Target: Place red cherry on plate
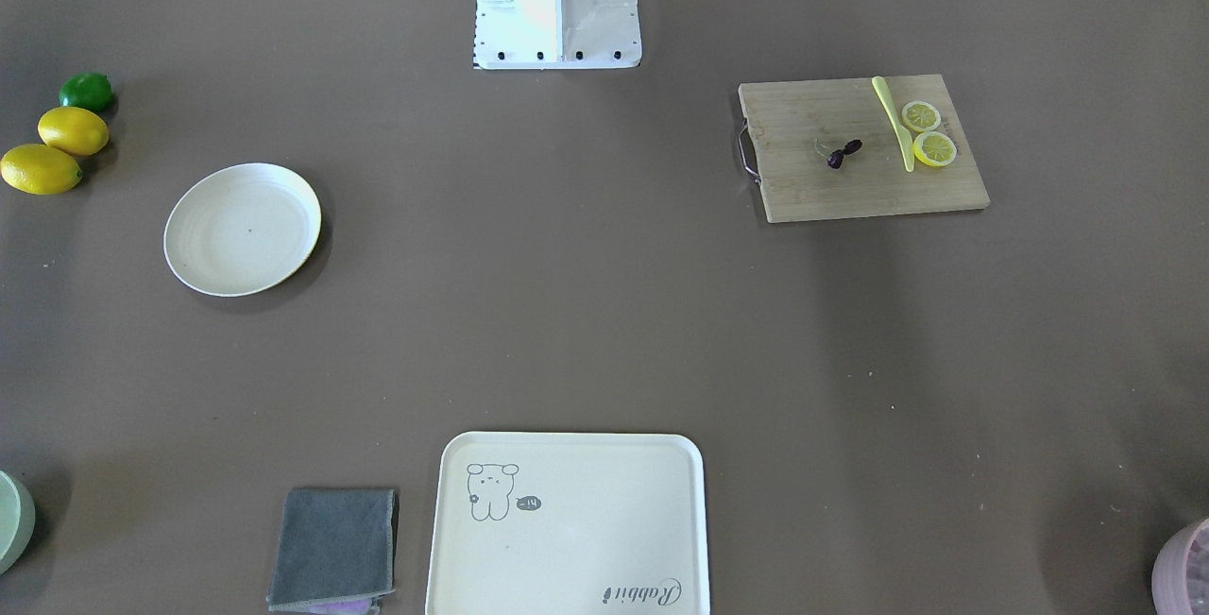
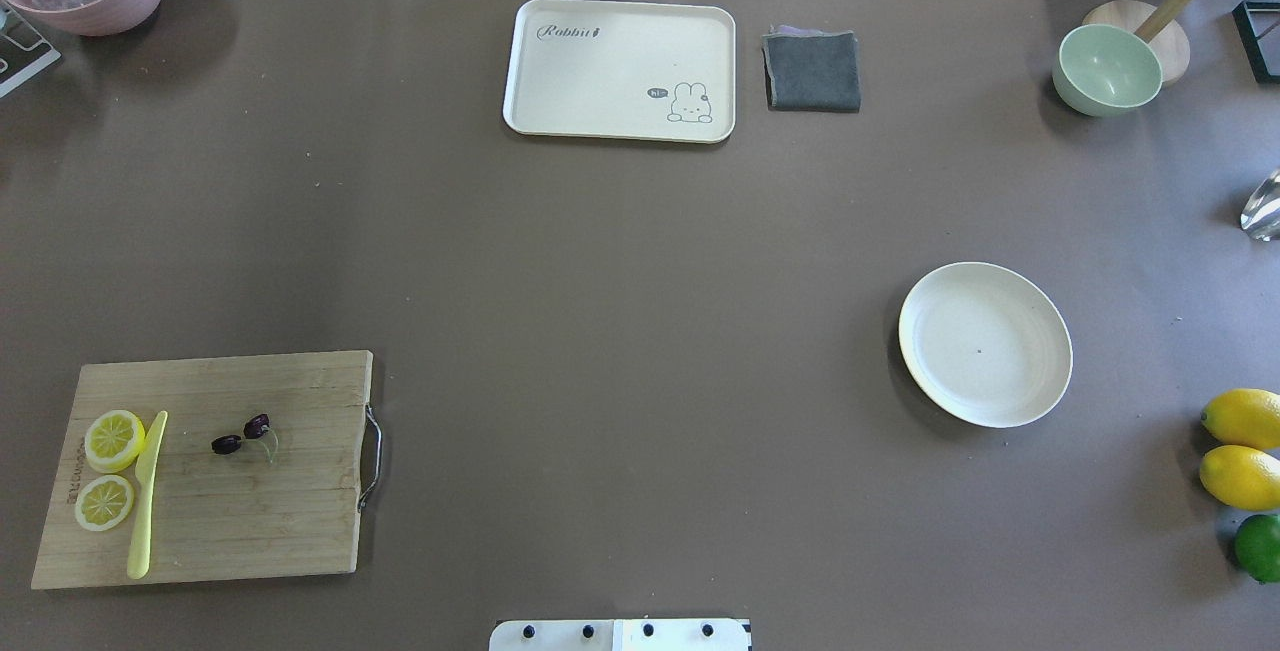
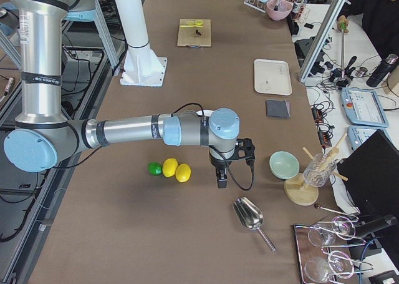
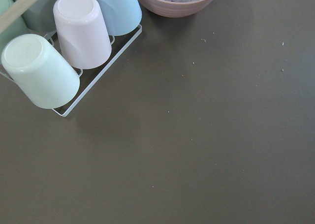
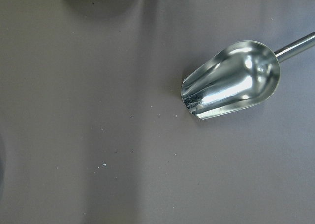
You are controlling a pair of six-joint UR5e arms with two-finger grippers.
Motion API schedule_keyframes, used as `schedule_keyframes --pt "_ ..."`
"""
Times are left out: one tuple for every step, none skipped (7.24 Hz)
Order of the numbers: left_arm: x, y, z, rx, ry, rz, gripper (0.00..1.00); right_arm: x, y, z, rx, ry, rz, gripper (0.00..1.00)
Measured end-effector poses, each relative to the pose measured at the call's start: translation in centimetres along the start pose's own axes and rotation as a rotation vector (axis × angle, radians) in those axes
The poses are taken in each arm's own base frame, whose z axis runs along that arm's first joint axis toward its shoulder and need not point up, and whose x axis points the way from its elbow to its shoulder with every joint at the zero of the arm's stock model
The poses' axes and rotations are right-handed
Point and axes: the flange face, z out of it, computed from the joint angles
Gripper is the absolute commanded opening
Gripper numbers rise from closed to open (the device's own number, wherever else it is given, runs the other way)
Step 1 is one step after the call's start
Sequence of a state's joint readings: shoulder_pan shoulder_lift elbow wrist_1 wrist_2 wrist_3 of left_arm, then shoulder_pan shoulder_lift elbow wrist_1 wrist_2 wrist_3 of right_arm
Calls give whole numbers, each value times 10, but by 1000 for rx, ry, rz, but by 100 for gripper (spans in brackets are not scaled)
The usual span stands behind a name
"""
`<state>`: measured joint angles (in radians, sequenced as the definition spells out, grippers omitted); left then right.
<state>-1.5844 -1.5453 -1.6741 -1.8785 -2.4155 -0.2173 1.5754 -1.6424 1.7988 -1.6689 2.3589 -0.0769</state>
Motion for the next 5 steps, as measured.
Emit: schedule_keyframes --pt "3 -1 -2 7 3 6 98 -1 0 -1 13 -5 -12 100" --pt "5 -2 -2 10 4 13 98 -3 0 -1 26 -11 -25 100" --pt "9 -4 -4 15 5 22 98 -5 -2 -3 46 -12 -48 100" --pt "11 -7 -5 19 7 27 98 -12 -6 -3 79 -13 -95 100" --pt "12 -9 -5 21 9 31 98 -22 -11 1 105 -21 -151 100"
